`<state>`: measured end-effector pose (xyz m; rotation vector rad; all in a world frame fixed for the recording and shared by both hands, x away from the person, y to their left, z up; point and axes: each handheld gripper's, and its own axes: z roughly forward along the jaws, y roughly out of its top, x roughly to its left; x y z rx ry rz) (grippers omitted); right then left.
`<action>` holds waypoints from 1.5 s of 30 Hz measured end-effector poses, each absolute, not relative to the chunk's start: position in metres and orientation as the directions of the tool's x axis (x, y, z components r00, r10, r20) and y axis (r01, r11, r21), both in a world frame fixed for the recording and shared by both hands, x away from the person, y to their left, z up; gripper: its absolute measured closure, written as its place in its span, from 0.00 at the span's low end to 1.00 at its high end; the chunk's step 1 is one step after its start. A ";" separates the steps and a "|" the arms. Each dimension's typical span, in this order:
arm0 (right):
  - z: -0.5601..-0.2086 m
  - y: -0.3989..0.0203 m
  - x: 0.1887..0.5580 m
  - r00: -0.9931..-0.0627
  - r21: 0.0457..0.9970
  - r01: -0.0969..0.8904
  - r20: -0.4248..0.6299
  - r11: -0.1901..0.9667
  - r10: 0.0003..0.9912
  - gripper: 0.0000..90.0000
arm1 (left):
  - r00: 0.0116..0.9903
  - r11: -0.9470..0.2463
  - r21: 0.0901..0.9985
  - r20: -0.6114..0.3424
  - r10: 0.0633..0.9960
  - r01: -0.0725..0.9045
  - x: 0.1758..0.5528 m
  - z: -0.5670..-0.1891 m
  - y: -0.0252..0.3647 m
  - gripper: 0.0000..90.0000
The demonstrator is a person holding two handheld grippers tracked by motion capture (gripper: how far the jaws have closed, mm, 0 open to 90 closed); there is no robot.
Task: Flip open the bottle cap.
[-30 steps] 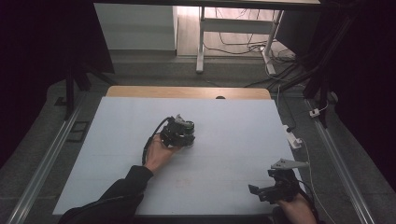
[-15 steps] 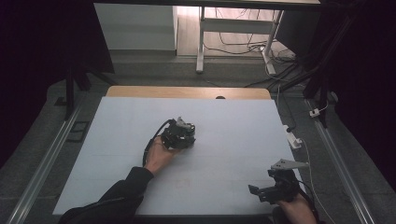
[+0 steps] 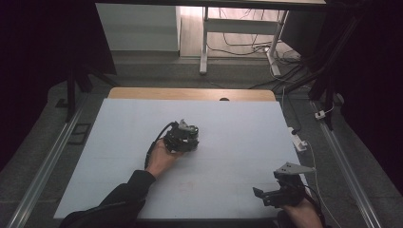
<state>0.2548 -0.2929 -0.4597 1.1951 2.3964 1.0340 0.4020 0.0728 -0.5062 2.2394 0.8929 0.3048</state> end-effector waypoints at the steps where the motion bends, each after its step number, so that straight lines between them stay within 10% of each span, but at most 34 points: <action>1: -0.460 -0.292 0.254 -0.623 0.706 0.582 0.067 0.404 0.779 0.00 | 0.735 -0.520 0.683 -0.037 0.677 0.513 0.402 -0.506 0.073 0.60; 45: -0.437 -0.225 0.296 -0.743 0.808 0.440 0.083 0.392 0.665 0.00 | 0.732 -0.519 0.684 -0.033 0.681 0.513 0.401 -0.507 0.072 0.60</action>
